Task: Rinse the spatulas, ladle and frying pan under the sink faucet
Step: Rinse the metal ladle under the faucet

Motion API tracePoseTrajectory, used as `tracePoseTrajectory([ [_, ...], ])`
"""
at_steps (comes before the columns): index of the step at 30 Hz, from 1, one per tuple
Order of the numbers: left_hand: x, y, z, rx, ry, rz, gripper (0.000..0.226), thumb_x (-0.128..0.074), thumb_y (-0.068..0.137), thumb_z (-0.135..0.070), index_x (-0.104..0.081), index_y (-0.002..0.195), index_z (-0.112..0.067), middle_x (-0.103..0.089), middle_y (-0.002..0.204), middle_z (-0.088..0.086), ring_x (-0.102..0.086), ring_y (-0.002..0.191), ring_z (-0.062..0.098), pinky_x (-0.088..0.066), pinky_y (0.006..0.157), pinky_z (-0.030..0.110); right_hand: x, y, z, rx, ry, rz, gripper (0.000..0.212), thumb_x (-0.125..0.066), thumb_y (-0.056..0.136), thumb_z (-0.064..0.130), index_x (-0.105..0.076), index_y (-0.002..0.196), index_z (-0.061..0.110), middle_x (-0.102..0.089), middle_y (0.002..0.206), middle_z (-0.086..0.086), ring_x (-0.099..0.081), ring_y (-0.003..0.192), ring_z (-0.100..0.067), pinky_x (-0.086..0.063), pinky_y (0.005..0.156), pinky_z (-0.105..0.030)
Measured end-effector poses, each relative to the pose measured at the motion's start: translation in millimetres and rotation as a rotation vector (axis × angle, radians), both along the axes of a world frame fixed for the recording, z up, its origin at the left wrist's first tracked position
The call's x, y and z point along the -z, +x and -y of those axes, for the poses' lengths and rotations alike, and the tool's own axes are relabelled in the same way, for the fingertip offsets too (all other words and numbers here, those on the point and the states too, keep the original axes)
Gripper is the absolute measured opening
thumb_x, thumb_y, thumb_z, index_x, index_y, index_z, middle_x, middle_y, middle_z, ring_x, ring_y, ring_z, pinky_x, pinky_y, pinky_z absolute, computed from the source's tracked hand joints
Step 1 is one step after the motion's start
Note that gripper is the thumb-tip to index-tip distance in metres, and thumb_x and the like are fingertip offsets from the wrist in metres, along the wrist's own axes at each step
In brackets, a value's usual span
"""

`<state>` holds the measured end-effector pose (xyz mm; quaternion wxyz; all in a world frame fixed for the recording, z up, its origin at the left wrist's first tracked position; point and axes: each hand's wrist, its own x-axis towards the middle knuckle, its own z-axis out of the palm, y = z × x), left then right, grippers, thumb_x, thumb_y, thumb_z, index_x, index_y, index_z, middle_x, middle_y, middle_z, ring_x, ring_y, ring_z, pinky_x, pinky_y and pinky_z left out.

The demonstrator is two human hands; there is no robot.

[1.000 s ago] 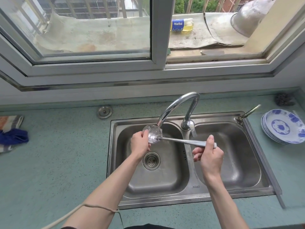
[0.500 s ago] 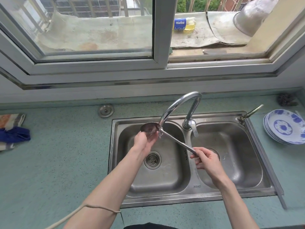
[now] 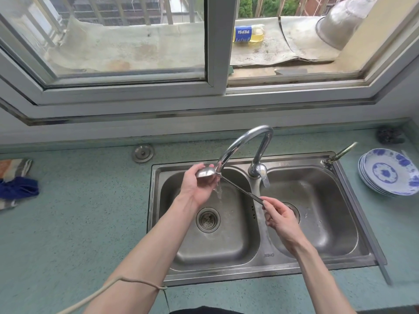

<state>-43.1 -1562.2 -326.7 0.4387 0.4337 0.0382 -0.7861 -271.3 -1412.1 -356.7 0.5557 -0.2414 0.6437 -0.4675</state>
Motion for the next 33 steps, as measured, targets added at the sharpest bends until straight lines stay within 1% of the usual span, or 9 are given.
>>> tracePoseTrajectory([
  [4, 1, -6, 0, 0.0, 0.068, 0.073, 0.016, -0.056, 0.1, -0.006, -0.053, 0.112, 0.005, -0.065, 0.109, 0.028, -0.067, 0.096, 0.039, -0.056, 0.095, 0.053, 10, -1, -1, 0.063, 0.012, 0.007, 0.019, -0.061, 0.103, 0.016, -0.076, 0.112, 0.01, -0.058, 0.086, -0.007, -0.044, 0.06, -0.008, -0.038, 0.051, -0.016],
  [7, 3, -9, -4, 0.041, 0.084, 0.146, 0.009, -0.059, 0.1, -0.006, -0.06, 0.101, 0.002, -0.071, 0.091, 0.022, -0.069, 0.088, 0.033, -0.061, 0.08, 0.045, 15, -3, -1, 0.131, 0.043, -0.078, 0.018, -0.061, 0.104, 0.017, -0.076, 0.104, 0.008, -0.058, 0.083, -0.009, -0.043, 0.057, -0.007, -0.037, 0.048, -0.014],
  [10, 12, -13, -9, 0.048, 0.113, 0.222, 0.016, -0.057, 0.104, -0.018, -0.061, 0.104, -0.002, -0.071, 0.096, 0.017, -0.069, 0.086, 0.026, -0.06, 0.085, 0.039, 20, -5, -1, 0.134, 0.055, -0.138, 0.023, -0.06, 0.104, 0.022, -0.074, 0.101, 0.004, -0.053, 0.075, -0.009, -0.04, 0.055, -0.01, -0.036, 0.046, -0.016],
  [14, 25, -18, -11, -0.011, 0.123, 0.343, 0.049, -0.039, 0.111, -0.037, -0.049, 0.069, -0.014, -0.049, 0.044, 0.001, -0.055, 0.05, 0.016, -0.058, 0.077, 0.041, 23, -6, -1, 0.037, 0.083, -0.246, 0.033, -0.06, 0.104, 0.034, -0.072, 0.083, 0.012, -0.053, 0.073, -0.002, -0.036, 0.058, -0.011, -0.031, 0.056, -0.028],
  [17, 25, -18, -13, 0.047, 0.046, 0.406, 0.045, -0.047, 0.107, -0.041, -0.06, 0.077, -0.01, -0.065, 0.062, 0.008, -0.063, 0.051, 0.016, -0.059, 0.062, 0.032, 26, -9, -4, 0.043, 0.065, -0.277, 0.041, -0.061, 0.103, 0.038, -0.059, 0.066, 0.02, -0.037, 0.063, 0.002, -0.03, 0.061, -0.015, -0.026, 0.058, -0.034],
  [20, 28, -18, -15, 0.145, -0.115, 0.43, 0.036, -0.065, 0.099, -0.031, -0.067, 0.119, -0.002, -0.077, 0.093, 0.01, -0.072, 0.071, 0.015, -0.059, 0.062, 0.029, 28, -9, -5, 0.08, 0.044, -0.361, 0.049, -0.059, 0.103, 0.044, -0.045, 0.059, 0.025, -0.029, 0.064, 0.002, -0.027, 0.064, -0.019, -0.025, 0.061, -0.039],
  [25, 31, -17, -20, 0.255, -0.263, 0.567, 0.073, -0.089, 0.075, -0.024, -0.053, 0.137, -0.01, -0.065, 0.12, 0.009, -0.068, 0.064, 0.007, -0.052, 0.054, 0.025, 22, -7, -7, 0.086, 0.035, -0.478, 0.05, -0.055, 0.106, 0.039, -0.041, 0.06, 0.024, -0.031, 0.058, 0.012, -0.03, 0.062, -0.014, -0.028, 0.062, -0.037],
  [29, 23, -19, -21, 0.481, -0.412, 0.993, 0.06, -0.076, 0.081, -0.052, -0.055, 0.132, -0.028, -0.058, 0.128, 0.002, -0.065, 0.105, 0.022, -0.054, 0.095, 0.039, 19, -6, -8, 0.066, 0.006, -0.529, 0.046, -0.051, 0.108, 0.038, -0.039, 0.067, 0.019, -0.033, 0.059, 0.011, -0.031, 0.061, -0.014, -0.029, 0.062, -0.037],
  [33, 24, -29, -24, 0.622, -0.66, 1.479, 0.053, -0.047, 0.099, -0.054, -0.049, 0.143, -0.025, -0.047, 0.139, 0.002, -0.054, 0.122, 0.022, -0.045, 0.103, 0.039, 18, -2, -7, 0.079, -0.025, -0.595, 0.045, -0.046, 0.109, 0.035, -0.041, 0.07, 0.013, -0.038, 0.065, 0.005, -0.035, 0.064, -0.015, -0.032, 0.063, -0.039],
])
